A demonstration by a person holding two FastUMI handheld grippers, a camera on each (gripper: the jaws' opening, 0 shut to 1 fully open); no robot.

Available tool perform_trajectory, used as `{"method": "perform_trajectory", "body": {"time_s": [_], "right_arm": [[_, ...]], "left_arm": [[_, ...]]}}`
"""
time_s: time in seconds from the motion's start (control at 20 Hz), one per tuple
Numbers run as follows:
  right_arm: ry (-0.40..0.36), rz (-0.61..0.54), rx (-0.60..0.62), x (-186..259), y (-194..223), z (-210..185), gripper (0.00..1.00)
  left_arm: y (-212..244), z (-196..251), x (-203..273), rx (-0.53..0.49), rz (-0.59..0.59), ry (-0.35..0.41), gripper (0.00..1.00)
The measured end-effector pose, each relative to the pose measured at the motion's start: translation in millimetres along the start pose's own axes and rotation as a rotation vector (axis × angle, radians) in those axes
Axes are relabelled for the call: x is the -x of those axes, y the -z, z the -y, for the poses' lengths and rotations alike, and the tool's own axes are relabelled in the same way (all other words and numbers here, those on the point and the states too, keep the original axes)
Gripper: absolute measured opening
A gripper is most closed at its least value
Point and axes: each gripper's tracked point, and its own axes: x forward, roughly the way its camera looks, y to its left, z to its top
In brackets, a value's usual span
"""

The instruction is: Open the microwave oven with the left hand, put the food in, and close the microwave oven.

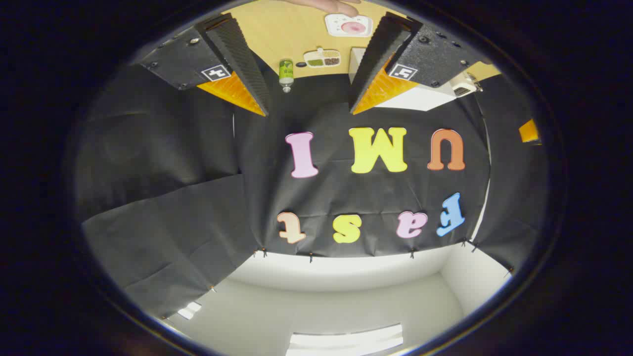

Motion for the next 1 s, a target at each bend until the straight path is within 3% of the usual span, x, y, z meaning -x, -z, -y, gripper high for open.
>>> {"method": "perform_trajectory", "body": {"time_s": [0.05,0.1,0.15,0.3,0.35,0.5,0.55,0.75,0.8,0.85,0.9,0.95,1.0], "right_arm": [[0.003,0.000,-0.002,-1.8,-0.4,4.3,0.92],[0.009,0.000,-0.001,-2.2,-0.8,10.2,0.92],[0.014,-0.001,-0.001,-2.7,-2.3,15.7,1.00],[0.017,0.008,0.001,-1.9,-3.9,24.7,1.00],[0.016,0.006,0.006,-2.1,-3.9,27.2,0.92],[0.012,0.004,0.013,-4.9,-0.9,33.8,0.92],[0.011,0.004,0.013,-5.4,-0.6,35.9,1.00],[0.003,0.007,0.025,-10.2,1.3,41.6,1.00],[-0.001,0.004,0.026,-11.0,3.6,42.2,0.92],[-0.006,-0.002,0.019,-11.5,5.3,41.9,0.92],[-0.012,-0.001,0.016,-12.2,5.7,41.3,0.92],[-0.019,0.006,0.009,-12.4,4.8,41.5,1.00],[-0.019,0.012,0.001,-13.3,4.8,42.0,1.00]], "left_arm": [[0.1,5.3,1.7,-0.013,-0.003,0.006,0.95],[-0.8,7.0,3.5,-0.036,0.007,-0.001,0.95],[-3.4,13.1,5.4,-0.052,0.013,0.011,0.95],[3.5,34.6,9.1,-0.049,-0.012,0.058,0.94],[4.4,38.8,7.7,-0.045,-0.018,0.067,0.95],[9.4,38.9,2.3,-0.033,-0.049,0.051,0.96],[6.9,39.2,-3.2,-0.028,-0.045,0.041,0.96],[11.1,43.7,-26.2,0.005,-0.031,0.030,0.96],[14.6,46.6,-33.1,0.007,-0.034,0.033,0.96],[19.8,48.6,-41.6,0.007,-0.041,0.034,0.96],[24.6,53.3,-49.7,0.010,-0.048,0.043,1.00],[30.6,64.7,-58.8,0.020,-0.053,0.072,0.95],[38.0,79.3,-68.3,0.045,-0.058,0.119,0.95]]}}
